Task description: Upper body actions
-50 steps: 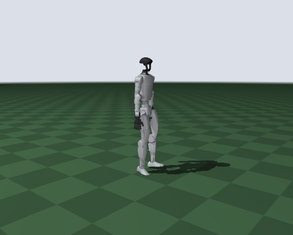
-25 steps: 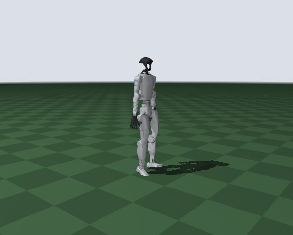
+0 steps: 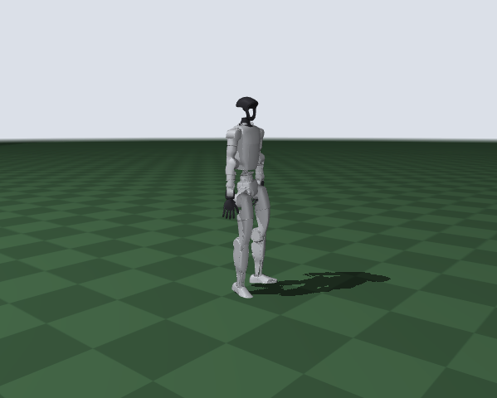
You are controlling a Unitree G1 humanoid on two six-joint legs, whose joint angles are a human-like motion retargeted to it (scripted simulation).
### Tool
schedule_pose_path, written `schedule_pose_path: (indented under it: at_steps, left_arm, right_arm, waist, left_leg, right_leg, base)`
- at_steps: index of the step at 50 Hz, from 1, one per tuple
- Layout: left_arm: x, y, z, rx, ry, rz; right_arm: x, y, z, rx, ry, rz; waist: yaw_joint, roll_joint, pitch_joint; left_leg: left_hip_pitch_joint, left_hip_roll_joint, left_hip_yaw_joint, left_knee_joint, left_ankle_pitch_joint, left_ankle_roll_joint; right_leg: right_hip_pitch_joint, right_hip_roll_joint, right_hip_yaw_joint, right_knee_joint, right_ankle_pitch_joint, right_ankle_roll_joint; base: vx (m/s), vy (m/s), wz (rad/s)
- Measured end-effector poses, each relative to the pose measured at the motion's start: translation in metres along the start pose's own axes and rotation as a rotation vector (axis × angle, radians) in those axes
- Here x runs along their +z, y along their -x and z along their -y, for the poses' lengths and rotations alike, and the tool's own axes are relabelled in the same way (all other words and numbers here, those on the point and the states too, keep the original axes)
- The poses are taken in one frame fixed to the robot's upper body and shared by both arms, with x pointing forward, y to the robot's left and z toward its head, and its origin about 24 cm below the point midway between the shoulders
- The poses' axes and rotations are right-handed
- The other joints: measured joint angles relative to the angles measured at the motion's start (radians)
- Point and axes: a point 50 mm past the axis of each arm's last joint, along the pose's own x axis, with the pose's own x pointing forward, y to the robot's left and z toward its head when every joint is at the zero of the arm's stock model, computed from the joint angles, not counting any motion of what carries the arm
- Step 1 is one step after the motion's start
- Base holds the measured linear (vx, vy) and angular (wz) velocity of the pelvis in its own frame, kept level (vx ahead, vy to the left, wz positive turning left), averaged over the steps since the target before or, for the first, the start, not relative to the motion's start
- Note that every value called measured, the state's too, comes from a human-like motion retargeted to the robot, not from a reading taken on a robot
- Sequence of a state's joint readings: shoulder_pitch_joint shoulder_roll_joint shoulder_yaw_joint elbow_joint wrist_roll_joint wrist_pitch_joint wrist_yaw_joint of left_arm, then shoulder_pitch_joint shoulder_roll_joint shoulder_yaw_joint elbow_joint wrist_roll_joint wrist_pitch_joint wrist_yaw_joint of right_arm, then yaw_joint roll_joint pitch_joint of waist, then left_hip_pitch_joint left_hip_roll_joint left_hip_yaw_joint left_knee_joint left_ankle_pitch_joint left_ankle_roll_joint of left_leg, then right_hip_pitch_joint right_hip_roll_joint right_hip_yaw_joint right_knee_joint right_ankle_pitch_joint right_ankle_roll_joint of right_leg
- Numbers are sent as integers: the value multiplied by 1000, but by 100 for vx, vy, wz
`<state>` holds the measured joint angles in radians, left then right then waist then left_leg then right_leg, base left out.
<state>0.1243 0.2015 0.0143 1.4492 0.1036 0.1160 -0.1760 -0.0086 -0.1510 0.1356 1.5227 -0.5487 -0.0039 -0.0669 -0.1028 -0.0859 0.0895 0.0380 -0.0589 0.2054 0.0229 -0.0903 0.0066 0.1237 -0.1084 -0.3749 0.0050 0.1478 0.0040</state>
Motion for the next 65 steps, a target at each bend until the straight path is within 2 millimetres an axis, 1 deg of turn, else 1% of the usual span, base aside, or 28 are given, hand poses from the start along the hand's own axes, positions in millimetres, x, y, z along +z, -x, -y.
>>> schedule_pose_path:
  at_steps: [5,8,12,15,18,20,22,25,27,30,33,35,37,39,41,43,45,47,48,50,52,55,56,58,60,63,65]
  left_arm:
    - [-2,0,0,-2,4,-10]
    - [0,0,0,-6,2,-1]
    - [3,0,1,-12,15,11]
    - [3,0,1,-15,25,13]
    - [2,0,-1,-8,32,11]
    - [2,0,-2,-3,33,9]
    - [-1,1,-3,1,43,4]
    - [-1,1,-3,-2,55,3]
    - [0,1,-4,-2,65,6]
    - [-2,1,-5,4,72,7]
    - [1,2,-8,10,76,14]
    - [1,2,-10,13,79,13]
    - [1,2,-11,18,82,12]
    - [1,2,-12,20,84,11]
    - [0,3,-14,24,87,8]
    - [-2,3,-15,26,90,3]
    - [-4,3,-14,25,93,-4]
    - [-7,3,-14,20,101,-14]
    - [-10,2,-13,17,105,-21]
    - [-13,2,-12,12,111,-32]
    - [-17,2,-9,6,123,-48]
    - [-19,1,-4,-10,153,-54]
    - [-19,1,-3,-17,163,-52]
    - [-18,0,-1,-26,178,-46]
    - [-16,0,-1,-28,184,-37]
    - [-11,1,-3,-18,180,-23]
    - [-7,1,-4,-11,177,-11]
  right_arm:
    - [-12,0,5,22,-121,-38]
    - [-18,0,14,32,-173,-56]
    - [-25,1,33,-7,-274,-83]
    - [-23,2,52,-47,-380,-71]
    - [-8,5,90,-163,-558,44]
    - [2,9,111,-236,-631,121]
    - [17,20,149,-358,-684,240]
    - [29,41,194,-517,-719,365]
    - [36,68,237,-687,-769,471]
    - [40,108,284,-897,-866,599]
    - [41,154,324,-1081,-1030,743]
    - [39,185,346,-1184,-1142,851]
    - [35,215,363,-1281,-1265,945]
    - [32,241,375,-1357,-1365,1025]
    - [29,275,387,-1445,-1475,1131]
    - [29,307,393,-1528,-1557,1233]
    - [31,331,396,-1591,-1584,1309]
    - [38,368,394,-1723,-1550,1405]
    - [42,383,391,-1793,-1509,1431]
    - [49,408,384,-1926,-1417,1463]
    - [54,443,368,-2160,-1201,1526]
    - [60,483,339,-2489,-862,1590]
    - [61,494,327,2596,733,-1602]
    - [65,512,302,2559,428,-1495]
    - [68,524,277,2480,180,-1408]
    - [72,532,245,2347,-68,-1334]
    - [73,532,228,2262,-168,-1335]
  waist:
    - [0,-3,-1]
    - [8,-10,6]
    - [15,-18,9]
    - [16,-21,8]
    - [10,-24,4]
    - [8,-26,3]
    - [3,-29,-2]
    - [0,-30,-6]
    - [-3,-32,-6]
    - [-7,-33,-16]
    - [-6,-37,-22]
    - [-4,-41,-31]
    - [-1,-45,-40]
    - [1,-48,-49]
    - [1,-52,-61]
    - [1,-55,-71]
    - [1,-56,-80]
    - [-3,-57,-87]
    - [-8,-56,-91]
    - [-14,-53,-96]
    - [-18,-48,-100]
    - [-20,-41,-102]
    - [-20,-39,-101]
    - [-19,-37,-101]
    - [-18,-35,-102]
    - [-15,-33,-105]
    - [-12,-32,-106]
  left_leg:
    - [-6,-3,-9,1,1,1]
    - [-5,-6,-13,2,1,1]
    - [-4,-8,-15,-1,0,2]
    - [-2,-9,-14,-4,0,3]
    - [1,-8,-12,-7,0,4]
    - [3,-8,-11,-7,-1,4]
    - [7,-6,-9,-7,-3,3]
    - [10,-4,-5,-7,-5,3]
    - [14,-4,-4,-7,-7,2]
    - [14,-3,-4,-7,-8,1]
    - [10,-5,-10,-6,-9,0]
    - [5,-6,-15,-6,-9,-1]
    - [-1,-7,-19,-6,-8,-2]
    - [-6,-8,-23,-6,-8,-3]
    - [-14,-8,-28,-5,-8,-4]
    - [-20,-7,-30,-5,-8,-5]
    - [-23,-7,-32,-5,-8,-6]
    - [-25,-4,-31,-5,-9,-7]
    - [-26,-3,-30,-6,-9,-7]
    - [-26,-1,-27,-6,-10,-8]
    - [-22,3,-19,-9,-11,-9]
    - [-16,8,-9,-12,-12,-9]
    - [-14,9,-6,-12,-12,-10]
    - [-11,11,-3,-13,-13,-10]
    - [-9,13,-1,-14,-13,-11]
    - [-8,14,-2,-15,-12,-11]
    - [-8,15,-3,-16,-11,-11]
  right_leg:
    - [2,-2,-10,-2,-2,1]
    - [4,-4,-13,-2,-2,2]
    - [4,-7,-17,-3,-2,3]
    - [3,-6,-16,-2,-2,3]
    - [4,-4,-15,-2,-3,3]
    - [4,-3,-15,-2,-4,3]
    - [6,-1,-12,-1,-4,3]
    - [7,1,-8,-1,-5,3]
    - [9,2,-5,0,-6,3]
    - [9,3,-7,-1,-8,3]
    - [8,2,-13,-1,-11,4]
    - [6,1,-19,-2,-14,5]
    - [3,1,-24,-3,-16,5]
    - [-1,0,-28,-3,-18,6]
    - [-5,1,-32,-5,-21,6]
    - [-9,1,-35,-5,-23,6]
    - [-12,3,-36,-6,-25,6]
    - [-14,5,-34,-5,-27,6]
    - [-16,6,-32,-5,-28,5]
    - [-18,8,-29,-4,-28,5]
    - [-20,13,-21,-3,-29,3]
    - [-22,18,-11,-1,-30,2]
    - [-23,19,-9,0,-30,1]
    - [-23,21,-4,0,-31,0]
    - [-22,23,-2,1,-31,-1]
    - [-21,26,-2,1,-33,-1]
    - [-20,28,-3,0,-34,-2]
  base:
    - [0,0,4]
    - [0,0,0]
    - [0,0,0]
    - [0,0,0]
    - [0,0,0]
    - [0,0,0]
    - [0,0,0]
    - [0,0,0]
    - [0,0,0]
    - [0,0,0]
    - [0,0,0]
    - [0,-5,19]
    - [0,-3,9]
    - [0,-3,8]
    - [0,-7,18]
    - [0,-7,12]
    - [-1,-3,3]
    - [0,0,0]
    - [0,0,0]
    - [0,0,0]
    - [0,1,-10]
    - [-1,1,-18]
    - [0,0,0]
    - [0,0,0]
    - [0,0,0]
    - [0,0,0]
    - [0,0,0]
